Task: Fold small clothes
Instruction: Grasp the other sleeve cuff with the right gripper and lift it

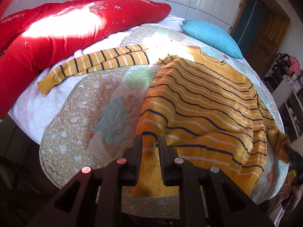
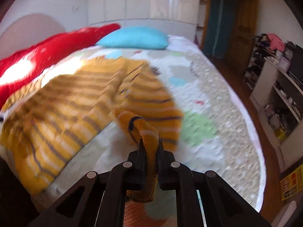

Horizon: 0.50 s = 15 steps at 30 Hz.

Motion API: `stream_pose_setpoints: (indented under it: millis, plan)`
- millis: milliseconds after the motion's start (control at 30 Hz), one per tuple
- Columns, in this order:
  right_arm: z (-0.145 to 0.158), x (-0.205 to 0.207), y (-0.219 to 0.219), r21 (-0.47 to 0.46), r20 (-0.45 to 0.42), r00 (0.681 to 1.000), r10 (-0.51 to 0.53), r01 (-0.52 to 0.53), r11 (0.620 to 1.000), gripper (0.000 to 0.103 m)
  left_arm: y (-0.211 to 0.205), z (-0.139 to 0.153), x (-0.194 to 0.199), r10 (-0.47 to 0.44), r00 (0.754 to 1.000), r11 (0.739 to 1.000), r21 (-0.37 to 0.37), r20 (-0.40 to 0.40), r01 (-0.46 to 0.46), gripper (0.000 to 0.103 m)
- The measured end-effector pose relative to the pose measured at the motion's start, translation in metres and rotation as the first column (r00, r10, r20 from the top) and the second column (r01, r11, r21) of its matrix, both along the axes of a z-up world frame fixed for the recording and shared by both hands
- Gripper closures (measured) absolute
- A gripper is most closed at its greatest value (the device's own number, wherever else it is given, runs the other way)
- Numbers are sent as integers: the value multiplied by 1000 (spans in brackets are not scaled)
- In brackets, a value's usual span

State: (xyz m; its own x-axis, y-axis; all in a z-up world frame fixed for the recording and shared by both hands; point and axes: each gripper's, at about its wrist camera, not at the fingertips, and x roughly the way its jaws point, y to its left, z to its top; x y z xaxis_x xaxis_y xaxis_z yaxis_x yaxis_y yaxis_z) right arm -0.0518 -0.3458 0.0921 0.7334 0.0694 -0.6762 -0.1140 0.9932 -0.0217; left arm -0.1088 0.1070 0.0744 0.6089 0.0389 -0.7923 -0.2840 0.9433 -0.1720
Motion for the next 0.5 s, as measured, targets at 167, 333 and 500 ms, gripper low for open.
stream_pose_setpoints:
  millis: [167, 333, 500]
  plan:
    - [31, 69, -130, 112, 31, 887, -460, 455, 884, 86, 17, 5, 2, 60, 998, 998, 3, 19, -60, 73]
    - [25, 65, -140, 143, -48, 875, -482, 484, 863, 49, 30, -7, 6, 76, 997, 997, -31, 2, -76, 54]
    - [1, 25, -37, 320, -138, 985, -104, 143, 936, 37, 33, -33, 17, 35, 999, 993, -110, -31, -39, 43]
